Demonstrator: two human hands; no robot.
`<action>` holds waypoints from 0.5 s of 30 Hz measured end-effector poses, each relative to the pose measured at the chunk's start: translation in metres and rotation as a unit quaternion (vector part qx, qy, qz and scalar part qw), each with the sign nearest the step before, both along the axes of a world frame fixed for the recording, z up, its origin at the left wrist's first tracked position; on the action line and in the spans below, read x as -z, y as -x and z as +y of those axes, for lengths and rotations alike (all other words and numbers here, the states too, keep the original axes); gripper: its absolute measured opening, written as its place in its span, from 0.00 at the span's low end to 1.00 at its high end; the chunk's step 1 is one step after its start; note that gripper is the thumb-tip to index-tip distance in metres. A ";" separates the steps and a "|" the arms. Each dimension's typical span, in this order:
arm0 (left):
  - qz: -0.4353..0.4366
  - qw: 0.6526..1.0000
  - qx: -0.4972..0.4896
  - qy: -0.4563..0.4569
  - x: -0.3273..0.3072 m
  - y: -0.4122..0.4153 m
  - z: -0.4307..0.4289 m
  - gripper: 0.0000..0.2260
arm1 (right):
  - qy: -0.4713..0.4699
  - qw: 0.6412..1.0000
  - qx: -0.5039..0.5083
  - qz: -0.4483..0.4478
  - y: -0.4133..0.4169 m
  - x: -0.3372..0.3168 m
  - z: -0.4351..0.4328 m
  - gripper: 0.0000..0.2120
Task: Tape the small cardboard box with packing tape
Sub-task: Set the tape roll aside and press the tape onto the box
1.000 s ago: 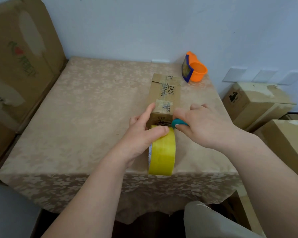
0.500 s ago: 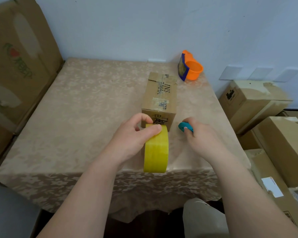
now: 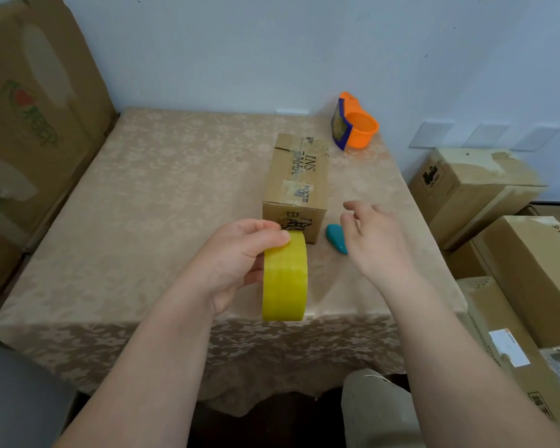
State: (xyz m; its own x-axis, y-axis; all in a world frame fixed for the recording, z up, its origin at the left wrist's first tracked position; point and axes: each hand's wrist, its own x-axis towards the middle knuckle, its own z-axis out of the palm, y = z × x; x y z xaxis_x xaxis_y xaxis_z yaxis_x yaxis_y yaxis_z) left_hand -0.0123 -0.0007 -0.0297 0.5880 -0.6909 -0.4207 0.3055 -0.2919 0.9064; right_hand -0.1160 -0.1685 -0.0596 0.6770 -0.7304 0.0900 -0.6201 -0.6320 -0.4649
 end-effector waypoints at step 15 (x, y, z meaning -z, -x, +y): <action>-0.501 0.836 -0.146 -0.167 0.007 -0.026 0.015 0.17 | -0.223 0.963 -0.006 -0.150 -0.016 -0.014 0.026 0.20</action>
